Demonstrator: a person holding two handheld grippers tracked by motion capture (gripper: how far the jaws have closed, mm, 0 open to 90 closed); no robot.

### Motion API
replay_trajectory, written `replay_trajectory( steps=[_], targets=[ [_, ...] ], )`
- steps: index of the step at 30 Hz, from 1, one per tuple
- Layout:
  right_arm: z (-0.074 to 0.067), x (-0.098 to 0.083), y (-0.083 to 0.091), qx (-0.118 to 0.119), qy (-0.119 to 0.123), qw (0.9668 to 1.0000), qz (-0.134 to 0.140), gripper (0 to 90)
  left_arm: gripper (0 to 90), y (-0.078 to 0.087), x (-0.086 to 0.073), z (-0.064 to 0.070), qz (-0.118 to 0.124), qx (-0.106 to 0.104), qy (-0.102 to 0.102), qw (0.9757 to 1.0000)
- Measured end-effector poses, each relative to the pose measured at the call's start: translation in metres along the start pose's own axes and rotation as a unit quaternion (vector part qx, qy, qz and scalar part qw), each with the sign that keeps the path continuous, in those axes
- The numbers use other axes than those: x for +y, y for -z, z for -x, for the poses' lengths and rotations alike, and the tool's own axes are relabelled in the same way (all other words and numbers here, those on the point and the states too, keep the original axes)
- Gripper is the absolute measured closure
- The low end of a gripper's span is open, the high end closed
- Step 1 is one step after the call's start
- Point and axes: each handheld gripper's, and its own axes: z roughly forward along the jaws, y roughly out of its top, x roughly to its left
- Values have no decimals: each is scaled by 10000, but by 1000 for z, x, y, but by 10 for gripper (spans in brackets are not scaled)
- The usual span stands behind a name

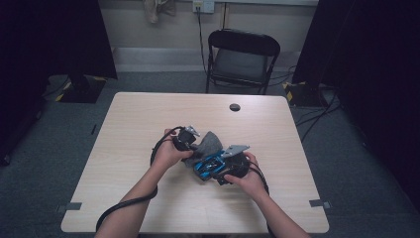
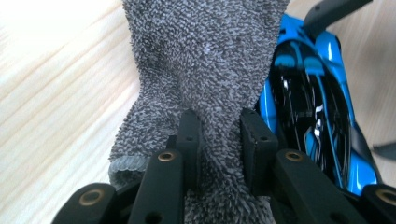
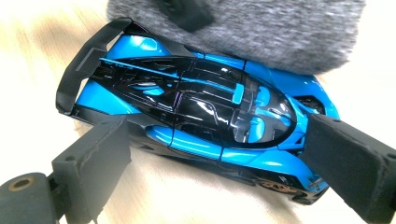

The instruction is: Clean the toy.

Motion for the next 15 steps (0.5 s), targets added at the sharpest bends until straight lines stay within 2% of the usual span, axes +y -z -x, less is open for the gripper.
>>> replay_trajectory(
  steps=[5,14,15],
  targets=[
    [0,0,0,-4,1,10000,-20,70,723,11,-12,0,-91,-30,-84,9999],
    [0,0,0,-15,2,10000,-20,67,725,24,-32,2,-9,-123,5,9999],
    [0,0,0,-15,2,10000,-21,67,725,26,-34,1,-50,-148,-52,9999]
  ],
)
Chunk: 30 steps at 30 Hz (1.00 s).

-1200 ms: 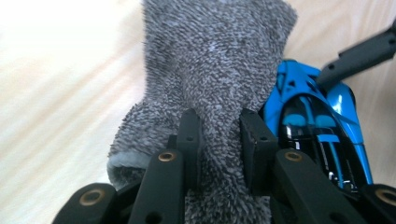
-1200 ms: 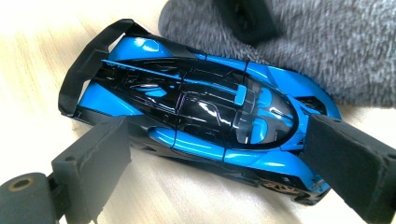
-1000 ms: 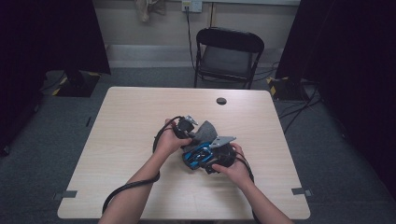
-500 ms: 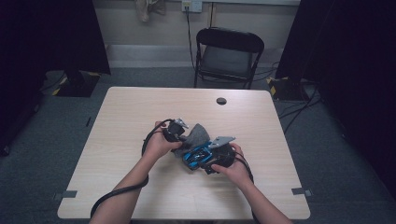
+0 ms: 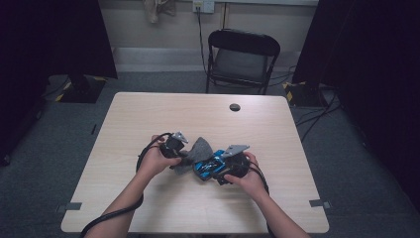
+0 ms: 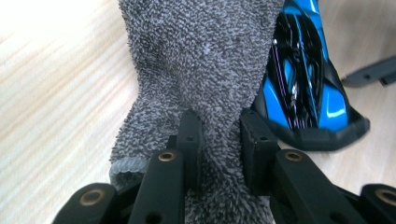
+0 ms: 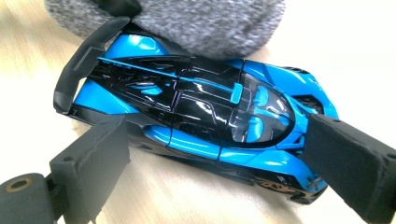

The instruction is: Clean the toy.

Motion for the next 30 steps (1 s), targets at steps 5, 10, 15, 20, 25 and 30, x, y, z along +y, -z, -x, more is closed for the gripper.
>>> replay_trajectory(
  steps=[5,10,15,20,25,30],
  targets=[
    [0,0,0,1,13,10000,-9,68,728,8,-6,0,40,-88,104,9999],
    [0,0,0,-6,8,10000,5,68,735,15,-6,-6,130,-5,196,9997],
    [-1,-1,0,-28,57,10000,3,68,732,10,14,-13,375,191,324,9986],
    [0,0,0,1,54,10000,-15,73,721,-4,40,-12,603,311,332,9971],
    [0,-1,0,1,62,10000,23,74,720,-26,59,-11,365,270,220,9987],
    [0,-2,0,-16,65,10000,59,74,727,-46,61,-3,28,112,121,9999]
  ],
)
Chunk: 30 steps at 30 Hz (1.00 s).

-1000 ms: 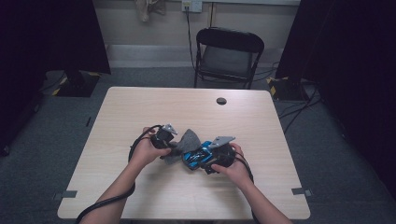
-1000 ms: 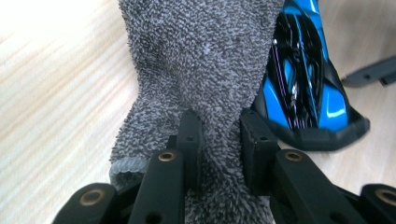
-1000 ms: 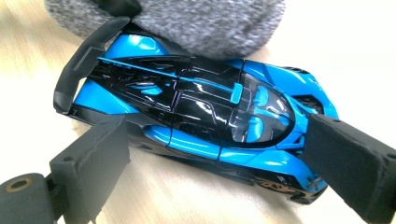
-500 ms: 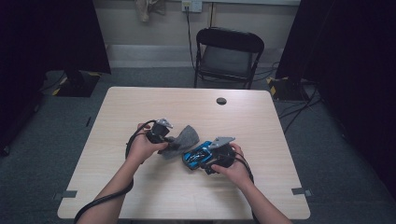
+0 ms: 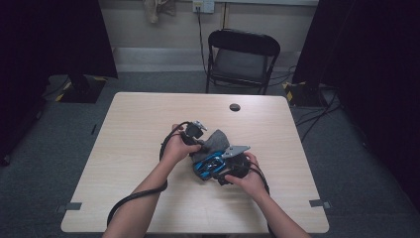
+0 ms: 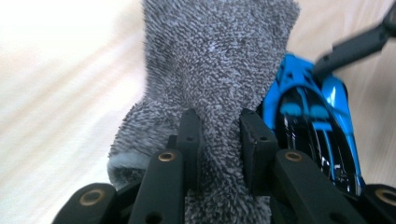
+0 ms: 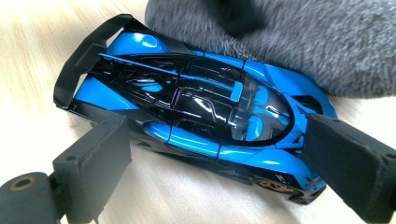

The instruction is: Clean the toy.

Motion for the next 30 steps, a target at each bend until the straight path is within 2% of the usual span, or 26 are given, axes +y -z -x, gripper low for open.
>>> replay_trajectory(
  steps=[1,5,11,14,19,20,25,26,27,28,30],
  targets=[
    [0,0,0,-1,-7,10000,12,74,728,-1,-1,1,-32,-7,-73,10000],
    [0,-1,0,0,-4,10000,16,74,729,6,-5,0,-44,-92,-37,9999],
    [0,-1,0,-4,4,10000,43,74,730,21,-19,-2,-209,-132,-107,9996],
    [0,-1,0,-5,4,10000,48,74,730,28,-28,-3,-196,-186,-25,9996],
    [0,-1,0,-2,20,10000,46,74,731,36,-39,-3,-207,-201,-20,9996],
    [0,-1,0,-4,23,10000,46,74,730,38,-41,-4,-254,-197,-82,9995],
    [0,-2,0,-10,67,10000,44,75,730,48,-44,-7,-334,-196,-2,9992],
    [0,-2,0,-10,63,10000,49,75,730,51,-43,-9,-392,-185,-46,9990],
    [0,-2,0,-12,65,10000,45,75,730,52,-43,-11,-345,-132,-38,9993],
    [0,-2,0,-9,72,10000,41,75,730,53,-40,-12,-154,-56,17,9999],
    [0,-2,0,-7,79,10000,50,76,730,53,-34,-13,13,-22,48,10000]
  ],
)
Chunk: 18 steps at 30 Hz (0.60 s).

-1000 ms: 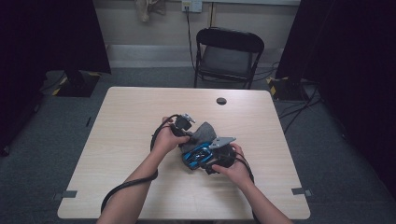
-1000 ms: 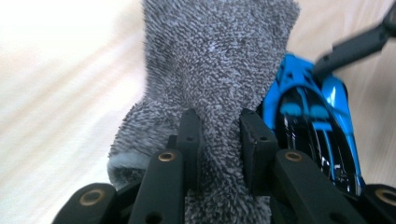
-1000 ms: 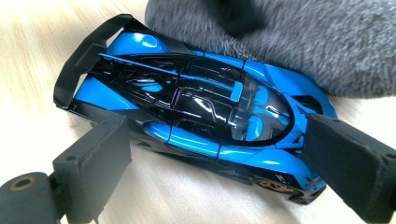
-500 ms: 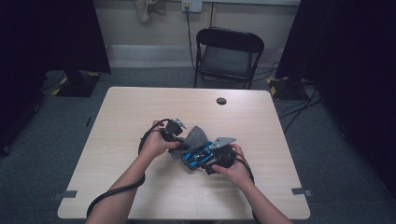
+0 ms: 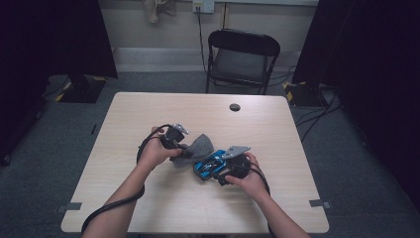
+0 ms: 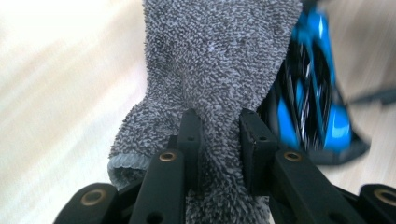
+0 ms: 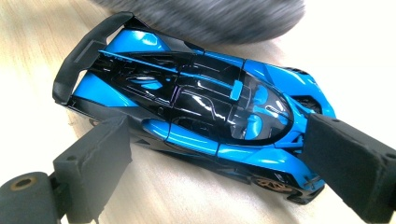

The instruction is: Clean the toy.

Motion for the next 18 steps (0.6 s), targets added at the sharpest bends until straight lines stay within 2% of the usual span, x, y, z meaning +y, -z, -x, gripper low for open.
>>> replay_trajectory(
  steps=[1,2,3,6,7,11,15,18],
  targets=[
    [0,-1,0,-5,14,10000,18,76,728,-3,5,1,133,104,28,9999],
    [-1,-2,0,-22,31,10000,62,76,726,-5,8,0,121,127,-23,9998],
    [-1,-2,0,-28,41,10000,66,78,725,-11,12,1,184,150,53,9997],
    [-1,-2,0,-45,82,9999,45,78,718,-25,18,3,197,247,78,9995],
    [-1,-2,0,-37,83,10000,24,79,717,-29,20,4,237,207,123,9994],
    [0,0,1,-14,147,9999,-73,88,717,-43,21,10,185,80,29,9998],
    [4,-1,1,-20,110,9999,-49,89,721,-44,18,10,140,-22,75,9999],
    [4,-2,1,-25,84,10000,-14,90,723,-39,16,10,54,-49,14,10000]
  ],
)
